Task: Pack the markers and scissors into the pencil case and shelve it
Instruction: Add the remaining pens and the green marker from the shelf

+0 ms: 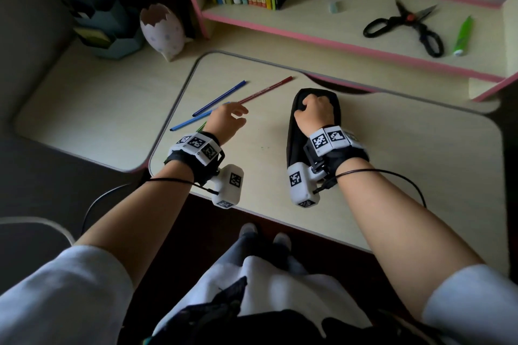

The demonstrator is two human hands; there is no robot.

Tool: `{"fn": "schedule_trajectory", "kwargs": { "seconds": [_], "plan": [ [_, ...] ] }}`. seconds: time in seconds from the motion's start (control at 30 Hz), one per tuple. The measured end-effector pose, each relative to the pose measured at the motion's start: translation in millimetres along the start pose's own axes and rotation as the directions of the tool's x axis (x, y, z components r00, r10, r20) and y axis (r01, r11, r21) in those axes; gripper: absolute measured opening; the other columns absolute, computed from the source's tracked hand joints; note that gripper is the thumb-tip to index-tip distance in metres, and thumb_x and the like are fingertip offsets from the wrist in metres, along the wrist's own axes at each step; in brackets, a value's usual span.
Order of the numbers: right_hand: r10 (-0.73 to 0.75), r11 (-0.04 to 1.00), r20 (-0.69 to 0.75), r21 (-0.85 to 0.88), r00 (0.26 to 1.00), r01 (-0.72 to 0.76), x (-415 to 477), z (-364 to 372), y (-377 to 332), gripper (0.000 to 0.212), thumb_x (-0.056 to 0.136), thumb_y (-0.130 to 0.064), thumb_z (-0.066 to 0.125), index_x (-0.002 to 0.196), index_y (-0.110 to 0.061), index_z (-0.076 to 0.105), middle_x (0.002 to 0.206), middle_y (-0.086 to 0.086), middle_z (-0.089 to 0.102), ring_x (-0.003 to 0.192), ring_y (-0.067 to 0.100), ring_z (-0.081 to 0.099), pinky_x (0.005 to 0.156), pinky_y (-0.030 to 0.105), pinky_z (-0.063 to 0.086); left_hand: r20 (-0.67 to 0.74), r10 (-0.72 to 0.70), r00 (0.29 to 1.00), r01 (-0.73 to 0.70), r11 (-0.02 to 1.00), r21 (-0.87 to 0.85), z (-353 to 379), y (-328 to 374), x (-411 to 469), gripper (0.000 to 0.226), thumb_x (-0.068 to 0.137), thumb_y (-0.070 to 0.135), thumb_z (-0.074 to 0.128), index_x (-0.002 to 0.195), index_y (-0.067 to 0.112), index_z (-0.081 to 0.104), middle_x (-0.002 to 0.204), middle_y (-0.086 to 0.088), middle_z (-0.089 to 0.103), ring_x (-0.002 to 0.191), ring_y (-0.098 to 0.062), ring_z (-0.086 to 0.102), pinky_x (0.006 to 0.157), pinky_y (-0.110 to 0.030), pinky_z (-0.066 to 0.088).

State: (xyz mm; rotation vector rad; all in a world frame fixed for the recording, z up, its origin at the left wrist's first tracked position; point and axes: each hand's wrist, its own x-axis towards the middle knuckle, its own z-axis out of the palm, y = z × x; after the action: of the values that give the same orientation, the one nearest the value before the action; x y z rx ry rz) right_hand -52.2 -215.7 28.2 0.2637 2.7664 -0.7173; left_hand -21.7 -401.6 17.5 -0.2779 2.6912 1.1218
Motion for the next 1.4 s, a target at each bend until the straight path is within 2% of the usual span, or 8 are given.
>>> {"fn": "schedule_trajectory", "kwargs": {
  "seconds": [0.2, 0.43, 0.57, 0.73, 0.9, 1.07, 1.3, 1.4],
  "plan": [
    [-0.1, 0.995, 0.09, 0.005, 0.991, 0.1, -1.8, 11.4, -17.5, 0.032, 0.089, -0.013, 0.048, 0.117, 0.0, 0.057, 0.129, 0.023, 0.048, 0.12, 0.039, 0.047, 0.1, 0.037, 0.04, -0.113, -0.055, 0.992, 0.052, 0.998, -0.032, -14.1, -15.0, -13.4, 0.023, 0.082, 0.003, 0.059, 0.103, 0.005, 0.066, 0.11, -0.016, 0.066, 0.102, -0.028, 0.061, 0.091, -0.034, 0.047],
    [-0.148, 0.989, 0.112, 0.03, 0.983, 0.146, 3.2, 29.0, -42.2, 0.029, 0.087, -0.01, 0.046, 0.108, -0.001, 0.063, 0.123, 0.021, 0.058, 0.116, 0.036, 0.051, 0.096, 0.034, 0.043, -0.208, -0.111, 0.972, 0.124, 0.991, 0.048, -31.5, -44.1, -15.9, 0.02, 0.08, 0.009, 0.065, 0.098, 0.003, 0.066, 0.102, -0.019, 0.068, 0.095, -0.031, 0.063, 0.082, -0.031, 0.047],
    [-0.13, 0.991, 0.107, 0.028, 0.986, 0.128, 13.6, 43.4, -55.8, 0.027, 0.087, -0.007, 0.045, 0.104, 0.002, 0.065, 0.116, 0.022, 0.063, 0.11, 0.038, 0.055, 0.091, 0.036, 0.045, -0.158, -0.179, 0.971, 0.205, 0.964, 0.172, -38.4, -68.6, -8.4, 0.03, 0.074, 0.017, 0.074, 0.1, 0.006, 0.064, 0.105, -0.017, 0.065, 0.096, -0.029, 0.06, 0.078, -0.028, 0.044],
    [-0.075, 0.997, 0.092, 0.022, 0.993, 0.074, 30.1, 58.2, -70.4, 0.026, 0.086, -0.002, 0.046, 0.1, 0.012, 0.064, 0.11, 0.028, 0.065, 0.105, 0.041, 0.057, 0.089, 0.041, 0.046, -0.067, -0.223, 0.972, 0.232, 0.898, 0.373, -41.7, -92.7, 8.3, 0.037, 0.073, 0.024, 0.076, 0.101, 0.005, 0.062, 0.109, -0.015, 0.061, 0.097, -0.031, 0.06, 0.081, -0.039, 0.049],
    [-0.004, 1.0, 0.082, 0.007, 0.997, 0.004, 44.8, 71.8, -80.9, 0.027, 0.085, -0.002, 0.046, 0.099, 0.01, 0.065, 0.108, 0.028, 0.066, 0.103, 0.042, 0.058, 0.088, 0.042, 0.047, 0.011, -0.194, 0.981, 0.173, 0.897, 0.406, -44.0, -103.0, 31.4, 0.033, 0.084, 0.036, 0.06, 0.095, 0.005, 0.067, 0.101, -0.014, 0.065, 0.09, -0.034, 0.062, 0.081, -0.041, 0.053],
    [0.038, 0.999, 0.073, 0.022, 0.997, -0.04, 56.1, 81.5, -87.4, 0.028, 0.086, -0.004, 0.045, 0.101, 0.01, 0.065, 0.108, 0.026, 0.067, 0.105, 0.04, 0.059, 0.092, 0.04, 0.045, 0.068, -0.152, 0.986, 0.11, 0.901, 0.419, -44.6, -106.6, 53.7, 0.024, 0.086, 0.022, 0.051, 0.091, 0.006, 0.068, 0.096, -0.015, 0.067, 0.087, -0.036, 0.062, 0.077, -0.039, 0.054],
    [0.112, 0.991, 0.043, 0.07, 0.993, -0.115, 70.6, 85.7, -90.7, 0.028, 0.086, -0.003, 0.044, 0.1, 0.012, 0.064, 0.107, 0.028, 0.066, 0.102, 0.042, 0.059, 0.09, 0.042, 0.047, 0.129, 0.109, 0.986, -0.151, 0.908, 0.391, -44.1, -107.8, 83.1, 0.014, 0.075, 0.021, 0.072, 0.082, 0.009, 0.07, 0.098, -0.015, 0.058, 0.096, -0.032, 0.054, 0.073, -0.034, 0.047],
    [0.199, 0.974, 0.029, 0.104, 0.98, -0.201, 80.2, 85.2, -90.0, 0.03, 0.09, -0.009, 0.044, 0.105, 0.006, 0.064, 0.112, 0.023, 0.066, 0.107, 0.039, 0.058, 0.088, 0.036, 0.046, 0.103, 0.13, 0.986, -0.16, 0.912, 0.378, -42.9, -106.4, 95.7, 0.036, 0.068, 0.028, 0.078, 0.094, 0.008, 0.063, 0.105, -0.016, 0.054, 0.101, -0.032, 0.049, 0.079, -0.039, 0.047]
  ]
}}
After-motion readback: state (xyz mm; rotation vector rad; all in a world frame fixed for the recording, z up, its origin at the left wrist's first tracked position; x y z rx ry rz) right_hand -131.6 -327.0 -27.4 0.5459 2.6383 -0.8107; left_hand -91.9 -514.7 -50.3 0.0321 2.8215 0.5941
